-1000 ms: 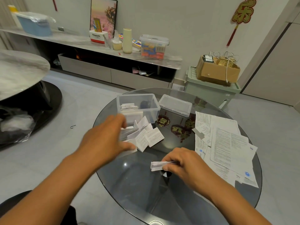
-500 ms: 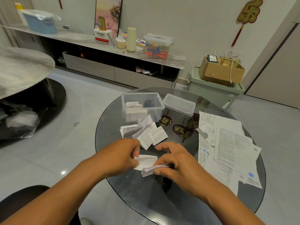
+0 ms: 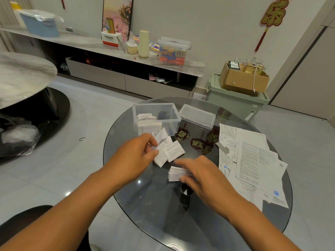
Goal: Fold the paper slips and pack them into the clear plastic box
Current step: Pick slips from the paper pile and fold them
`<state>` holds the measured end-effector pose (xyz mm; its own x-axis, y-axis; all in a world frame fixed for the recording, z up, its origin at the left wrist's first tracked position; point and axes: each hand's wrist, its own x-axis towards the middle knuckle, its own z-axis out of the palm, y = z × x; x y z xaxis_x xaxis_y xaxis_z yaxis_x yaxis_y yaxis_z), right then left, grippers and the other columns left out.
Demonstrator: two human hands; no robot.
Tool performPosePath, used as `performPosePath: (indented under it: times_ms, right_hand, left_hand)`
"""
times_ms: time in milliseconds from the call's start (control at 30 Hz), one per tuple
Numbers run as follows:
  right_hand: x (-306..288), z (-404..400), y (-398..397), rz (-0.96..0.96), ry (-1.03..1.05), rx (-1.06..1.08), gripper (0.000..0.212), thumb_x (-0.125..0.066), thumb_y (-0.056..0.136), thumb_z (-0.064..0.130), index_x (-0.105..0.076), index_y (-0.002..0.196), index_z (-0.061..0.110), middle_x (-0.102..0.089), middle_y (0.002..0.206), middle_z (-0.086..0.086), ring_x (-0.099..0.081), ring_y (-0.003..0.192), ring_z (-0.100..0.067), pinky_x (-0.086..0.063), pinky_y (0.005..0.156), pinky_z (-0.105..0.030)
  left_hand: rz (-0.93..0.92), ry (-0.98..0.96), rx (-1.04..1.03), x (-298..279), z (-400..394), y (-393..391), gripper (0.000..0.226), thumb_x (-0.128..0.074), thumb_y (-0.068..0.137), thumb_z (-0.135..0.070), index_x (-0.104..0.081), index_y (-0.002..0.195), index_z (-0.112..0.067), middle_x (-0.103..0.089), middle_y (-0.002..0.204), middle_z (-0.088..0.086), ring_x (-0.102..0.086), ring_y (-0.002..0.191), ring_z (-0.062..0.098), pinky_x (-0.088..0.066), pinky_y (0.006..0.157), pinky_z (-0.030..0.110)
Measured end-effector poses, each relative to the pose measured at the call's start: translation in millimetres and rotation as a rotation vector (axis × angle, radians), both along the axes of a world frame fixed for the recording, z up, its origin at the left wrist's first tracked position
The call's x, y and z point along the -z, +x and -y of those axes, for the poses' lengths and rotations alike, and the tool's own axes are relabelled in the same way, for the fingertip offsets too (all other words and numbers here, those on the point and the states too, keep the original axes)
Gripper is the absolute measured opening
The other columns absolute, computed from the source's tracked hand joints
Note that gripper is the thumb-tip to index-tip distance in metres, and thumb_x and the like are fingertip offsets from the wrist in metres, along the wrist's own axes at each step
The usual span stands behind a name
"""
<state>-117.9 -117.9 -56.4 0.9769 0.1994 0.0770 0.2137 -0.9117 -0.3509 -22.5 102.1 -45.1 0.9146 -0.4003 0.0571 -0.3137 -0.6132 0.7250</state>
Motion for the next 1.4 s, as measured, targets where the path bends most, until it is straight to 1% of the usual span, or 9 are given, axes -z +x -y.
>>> performPosePath:
  times_ms: [67, 233, 367, 433, 600, 767, 1067, 1267, 1400]
  right_hand:
    - [2, -1, 4, -0.032, -0.108, -0.056, 0.012, -0.058, 0.103, 0.032, -0.065, 0.113, 0.034, -0.06, 0.102, 0.012, -0.05, 0.097, -0.011, -0.044, 0.083, -0.03]
    - [5, 4, 7, -0.07, 0.028, 0.041, 0.017, -0.051, 0.105, 0.04, -0.052, 0.093, 0.028, -0.046, 0.099, 0.019, -0.041, 0.093, -0.003, -0.039, 0.076, -0.026]
    - [9, 17, 28, -0.151, 0.124, 0.123, 0.016, -0.056, 0.103, 0.04, -0.057, 0.102, 0.024, -0.033, 0.155, 0.015, -0.036, 0.138, -0.009, -0.037, 0.115, -0.034]
    - [3, 18, 45, -0.204, 0.211, 0.176, 0.018, -0.058, 0.102, 0.041, -0.059, 0.104, 0.024, -0.027, 0.163, 0.012, -0.035, 0.145, -0.016, -0.035, 0.118, -0.042]
    - [-12, 12, 75, -0.33, 0.333, 0.212, 0.021, -0.067, 0.097, 0.044, -0.067, 0.104, 0.024, -0.069, 0.11, 0.004, -0.065, 0.098, -0.022, -0.056, 0.09, -0.05]
    - [-15, 14, 65, -0.358, 0.332, 0.241, 0.015, -0.074, 0.093, 0.037, -0.066, 0.087, 0.026, -0.067, 0.087, 0.006, -0.061, 0.08, -0.014, -0.044, 0.067, -0.027]
    - [-10, 25, 29, -0.199, 0.393, 0.203, 0.015, -0.078, 0.089, 0.039, -0.065, 0.087, 0.031, -0.069, 0.09, 0.017, -0.065, 0.086, -0.007, -0.051, 0.071, -0.022]
    - [-2, 21, 14, 0.236, 0.21, -0.114, 0.02, -0.069, 0.094, 0.012, -0.06, 0.092, 0.029, -0.059, 0.099, 0.018, -0.06, 0.091, -0.007, -0.053, 0.075, -0.023]
    - [15, 26, 10, 0.352, 0.116, -0.252, 0.02, -0.073, 0.091, 0.006, -0.062, 0.101, 0.019, -0.062, 0.112, 0.007, -0.062, 0.096, -0.008, -0.053, 0.076, -0.024]
  left_hand:
    - [0.062, 0.126, -0.054, 3, 9, -1, 0.029, -0.068, 0.094, -0.038, -0.059, 0.119, -0.027, -0.061, 0.097, -0.008, -0.059, 0.083, 0.012, -0.047, 0.07, 0.029]
    - [0.167, 0.424, -0.082, 7, 27, -2, 0.051, -0.065, 0.09, -0.056, -0.048, 0.131, -0.029, -0.056, 0.127, -0.004, -0.058, 0.109, 0.021, -0.044, 0.073, 0.033]
    - [0.094, 0.371, -0.079, 8, 27, -4, 0.05, -0.07, 0.091, -0.044, -0.04, 0.13, -0.032, -0.06, 0.124, -0.006, -0.057, 0.097, 0.018, -0.04, 0.07, 0.031]
    - [0.048, 0.315, -0.069, 8, 26, -5, 0.052, -0.072, 0.091, -0.039, -0.038, 0.131, -0.034, -0.061, 0.121, -0.008, -0.053, 0.093, 0.015, -0.038, 0.071, 0.03]
    - [-0.035, 0.222, -0.067, 9, 27, -5, 0.052, -0.075, 0.089, -0.033, -0.038, 0.126, -0.039, -0.06, 0.107, -0.011, -0.058, 0.091, 0.015, -0.04, 0.069, 0.029]
    - [0.023, 0.255, -0.081, 10, 24, -3, 0.018, -0.07, 0.092, -0.035, -0.053, 0.098, -0.035, -0.065, 0.105, -0.006, -0.057, 0.089, 0.018, -0.037, 0.067, 0.03]
    - [0.089, 0.294, -0.062, 12, 20, -1, 0.016, -0.064, 0.096, -0.033, -0.051, 0.092, -0.025, -0.059, 0.107, -0.003, -0.053, 0.093, 0.019, -0.038, 0.067, 0.03]
    - [-0.019, 0.204, -0.003, 13, 22, 3, 0.023, -0.074, 0.089, -0.032, -0.052, 0.084, -0.027, -0.061, 0.092, -0.006, -0.056, 0.082, 0.015, -0.039, 0.061, 0.027]
    - [-0.082, 0.212, 0.083, 13, 19, 7, 0.022, -0.076, 0.089, -0.024, -0.062, 0.104, -0.032, -0.063, 0.109, -0.006, -0.06, 0.094, 0.015, -0.045, 0.072, 0.026]
